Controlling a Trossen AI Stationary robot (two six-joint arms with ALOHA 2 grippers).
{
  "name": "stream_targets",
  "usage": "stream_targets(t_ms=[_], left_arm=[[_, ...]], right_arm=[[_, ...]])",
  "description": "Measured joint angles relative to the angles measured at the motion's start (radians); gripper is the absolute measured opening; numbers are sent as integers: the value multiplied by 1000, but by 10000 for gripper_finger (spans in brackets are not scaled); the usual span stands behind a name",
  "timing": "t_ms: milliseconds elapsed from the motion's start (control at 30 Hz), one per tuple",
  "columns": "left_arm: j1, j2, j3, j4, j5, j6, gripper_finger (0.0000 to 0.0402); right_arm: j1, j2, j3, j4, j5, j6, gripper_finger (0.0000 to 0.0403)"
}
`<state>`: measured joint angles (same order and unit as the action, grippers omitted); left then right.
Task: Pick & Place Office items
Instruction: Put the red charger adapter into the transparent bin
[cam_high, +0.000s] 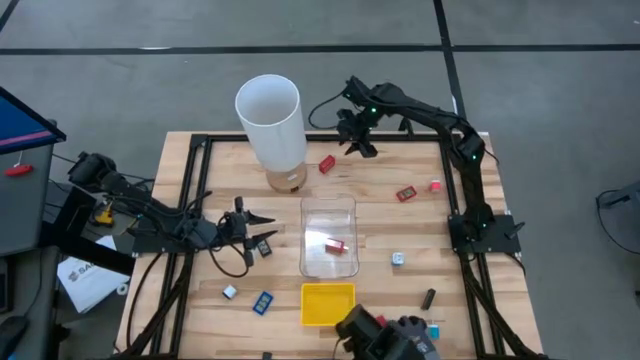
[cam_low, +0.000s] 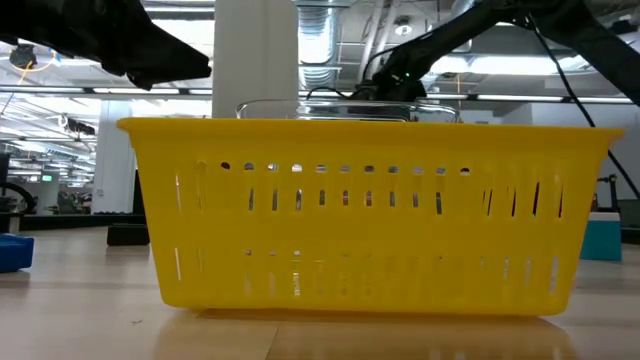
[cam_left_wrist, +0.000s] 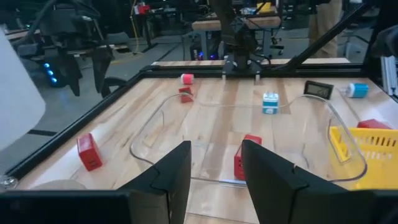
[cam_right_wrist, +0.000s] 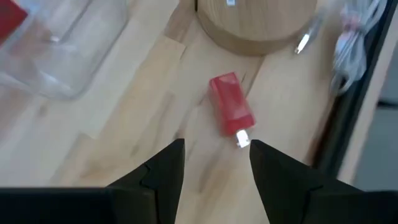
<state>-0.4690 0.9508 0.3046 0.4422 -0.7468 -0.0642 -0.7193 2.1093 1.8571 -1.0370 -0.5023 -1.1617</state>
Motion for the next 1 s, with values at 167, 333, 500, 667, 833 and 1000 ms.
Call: stream_targets(t_ms=[167,333,500,667,833,1000], left_arm=[[-21,0,0,2,-7,-29,136],[-35,0,0,2,-13,-46,136],[-37,0,0,0,-13,-46,136],[-37,0,0,-1,-13,-44,136],[-37,0,0,-1,-12,-20,136],[-37,0,0,0,-12,-13,136]], right_arm=[[49,6,-24,78,89,-17,175],[90,5,-29,110,111,-17,175],[118,6,-29,130,123,-16,175],[101,6,-29,136,121,36,175],[67,6,-29,130,113,68,175],[45,6,-30,143,85,124,175]])
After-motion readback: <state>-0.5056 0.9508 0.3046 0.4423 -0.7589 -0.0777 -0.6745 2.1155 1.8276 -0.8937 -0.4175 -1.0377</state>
